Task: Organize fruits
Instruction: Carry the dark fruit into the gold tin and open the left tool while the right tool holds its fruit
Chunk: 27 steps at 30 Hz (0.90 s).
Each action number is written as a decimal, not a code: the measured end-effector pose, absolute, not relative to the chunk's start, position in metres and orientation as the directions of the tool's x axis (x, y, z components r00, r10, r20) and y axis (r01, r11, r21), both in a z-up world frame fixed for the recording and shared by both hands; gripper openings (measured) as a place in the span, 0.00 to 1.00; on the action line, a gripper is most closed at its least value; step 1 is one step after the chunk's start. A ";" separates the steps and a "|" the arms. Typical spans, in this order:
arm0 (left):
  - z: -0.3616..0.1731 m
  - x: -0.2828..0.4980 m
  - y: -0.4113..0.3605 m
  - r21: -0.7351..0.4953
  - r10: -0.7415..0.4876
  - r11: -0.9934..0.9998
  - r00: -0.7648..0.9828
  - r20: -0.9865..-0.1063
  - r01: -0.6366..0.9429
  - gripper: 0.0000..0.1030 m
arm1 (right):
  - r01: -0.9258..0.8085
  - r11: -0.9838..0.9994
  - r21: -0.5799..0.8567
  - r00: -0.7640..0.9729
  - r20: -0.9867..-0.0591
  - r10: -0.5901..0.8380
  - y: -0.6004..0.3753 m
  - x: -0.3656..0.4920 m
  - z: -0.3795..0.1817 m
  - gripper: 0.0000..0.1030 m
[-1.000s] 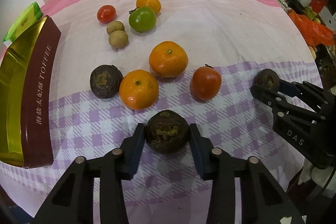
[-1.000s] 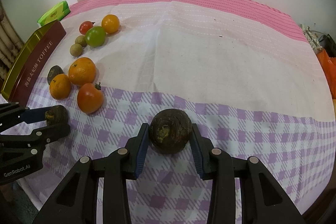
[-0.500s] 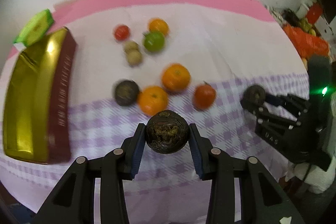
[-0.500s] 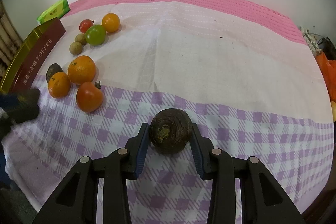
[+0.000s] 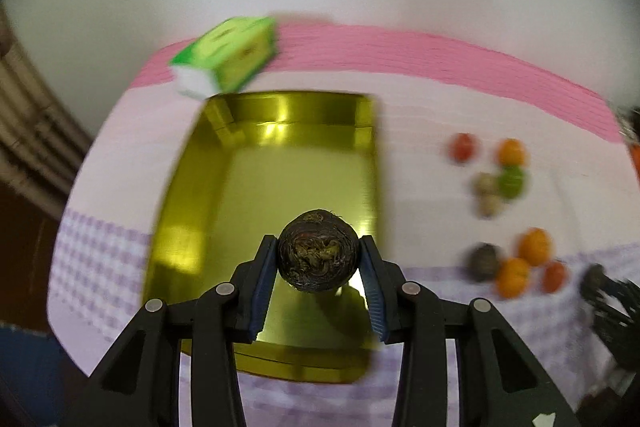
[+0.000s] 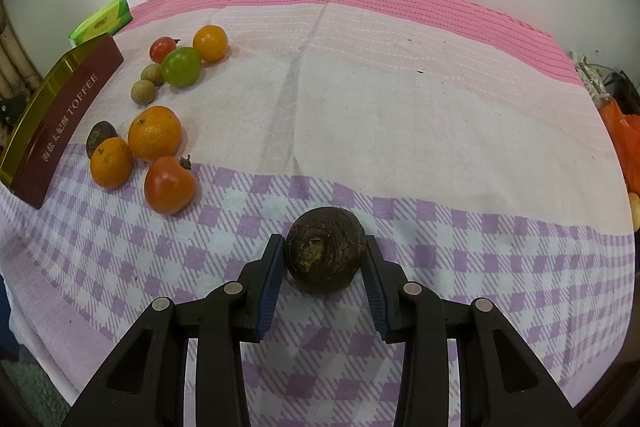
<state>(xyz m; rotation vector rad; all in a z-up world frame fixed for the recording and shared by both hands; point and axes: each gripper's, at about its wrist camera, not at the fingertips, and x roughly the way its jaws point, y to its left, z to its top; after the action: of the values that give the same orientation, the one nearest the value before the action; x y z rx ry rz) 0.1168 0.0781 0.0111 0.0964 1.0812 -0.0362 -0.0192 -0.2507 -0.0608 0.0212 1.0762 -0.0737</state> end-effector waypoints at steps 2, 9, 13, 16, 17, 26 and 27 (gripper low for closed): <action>0.003 0.121 0.096 0.075 0.047 0.996 0.458 -0.887 0.042 0.36 | 0.070 0.997 -0.021 0.473 -0.880 -0.052 -0.250 -0.019 -0.061 0.38; -0.024 0.123 0.134 0.089 0.095 0.995 0.407 -0.908 -0.034 0.36 | 0.073 0.997 -0.021 0.474 -0.879 -0.053 -0.250 -0.019 -0.061 0.38; -0.030 0.122 0.137 0.095 0.103 0.995 0.396 -0.913 -0.040 0.36 | 0.075 0.997 -0.022 0.474 -0.879 -0.056 -0.250 -0.019 -0.061 0.38; -0.033 0.122 0.137 0.102 0.108 0.994 0.395 -0.912 -0.038 0.36 | 0.075 0.997 -0.023 0.474 -0.879 -0.056 -0.250 -0.019 -0.061 0.38; -0.034 0.122 0.137 0.104 0.110 0.994 0.394 -0.912 -0.038 0.36 | 0.074 0.997 -0.024 0.474 -0.879 -0.056 -0.250 -0.019 -0.061 0.38; -0.047 0.122 0.138 0.109 0.118 0.993 0.366 -0.923 -0.045 0.36 | 0.080 0.997 -0.024 0.474 -0.879 -0.059 -0.250 -0.018 -0.061 0.38; -0.048 0.122 0.137 0.109 0.118 0.993 0.363 -0.924 -0.047 0.36 | 0.080 0.997 -0.023 0.473 -0.879 -0.058 -0.249 -0.018 -0.061 0.38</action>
<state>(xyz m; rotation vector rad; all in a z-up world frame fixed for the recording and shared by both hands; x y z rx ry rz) 0.1218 0.1374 -0.0481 0.0673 1.1947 0.1066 -0.0177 -0.2495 -0.0613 0.0218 1.0744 -0.0844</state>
